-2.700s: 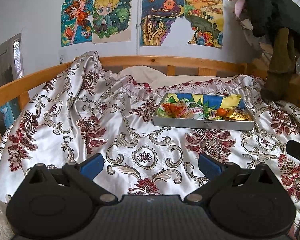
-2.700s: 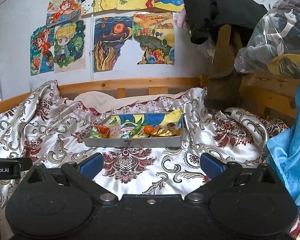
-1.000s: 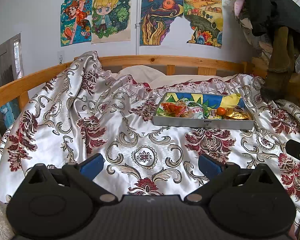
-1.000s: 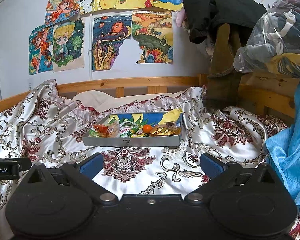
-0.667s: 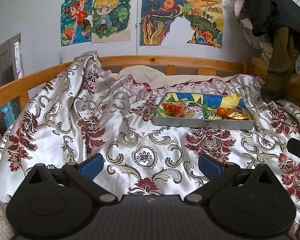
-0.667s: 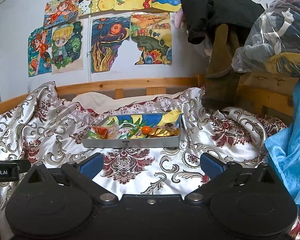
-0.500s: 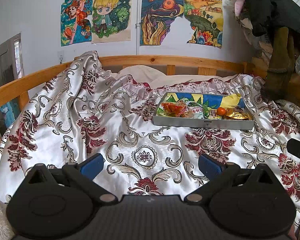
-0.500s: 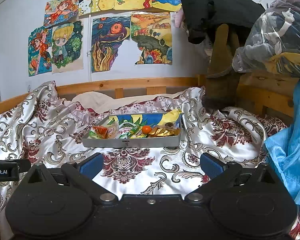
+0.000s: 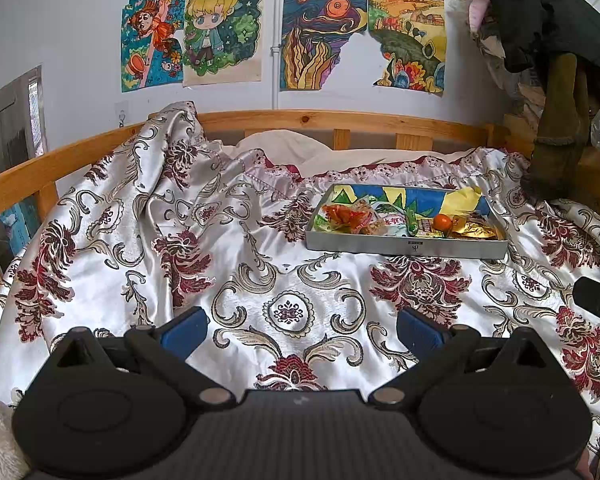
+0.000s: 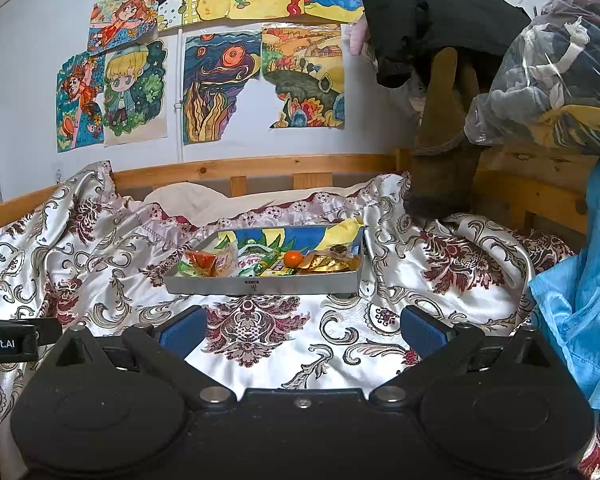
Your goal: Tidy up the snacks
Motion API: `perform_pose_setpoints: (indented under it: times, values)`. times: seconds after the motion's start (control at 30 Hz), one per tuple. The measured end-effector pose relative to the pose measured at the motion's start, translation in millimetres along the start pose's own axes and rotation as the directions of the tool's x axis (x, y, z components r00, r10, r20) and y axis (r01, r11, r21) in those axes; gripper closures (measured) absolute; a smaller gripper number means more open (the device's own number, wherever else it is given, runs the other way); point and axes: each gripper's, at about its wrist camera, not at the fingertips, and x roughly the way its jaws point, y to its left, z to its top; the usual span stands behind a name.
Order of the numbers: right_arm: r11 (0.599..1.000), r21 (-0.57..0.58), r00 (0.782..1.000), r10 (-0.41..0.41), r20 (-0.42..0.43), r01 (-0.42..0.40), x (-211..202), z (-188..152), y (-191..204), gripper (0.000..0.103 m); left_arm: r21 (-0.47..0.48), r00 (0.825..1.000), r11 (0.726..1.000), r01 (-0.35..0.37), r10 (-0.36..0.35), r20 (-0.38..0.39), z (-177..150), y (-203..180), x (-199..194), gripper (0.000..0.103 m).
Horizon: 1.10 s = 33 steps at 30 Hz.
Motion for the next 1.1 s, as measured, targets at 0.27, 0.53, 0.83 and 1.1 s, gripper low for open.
perform_pose_setpoints:
  times: [0.27,0.53,0.83,1.1]
  values:
    - [1.000,-0.001,1.000,0.000,0.000,0.000,-0.1,-0.2,-0.4,0.001,0.003,0.999,1.000,-0.031,0.031,0.021,-0.4,-2.0,-3.1,0.000]
    - [1.000,-0.001,1.000,0.000,0.000,0.000,0.0,-0.1,-0.3,0.001,0.002,0.999,0.999,-0.034,0.034,0.022,-0.1,-1.1,-4.1,0.000]
    - [1.000,-0.001,1.000,-0.001,-0.001,0.001,0.0,0.1,0.3,0.001,0.012,0.999,0.999,-0.037,0.036,0.021,0.3,-0.7,-3.8,0.000]
    - [1.000,-0.001,1.000,-0.001,-0.001,0.001,-0.2,0.5,1.0,0.001,0.016,0.999,0.999,-0.042,0.042,0.019,0.4,-1.0,-3.4,0.000]
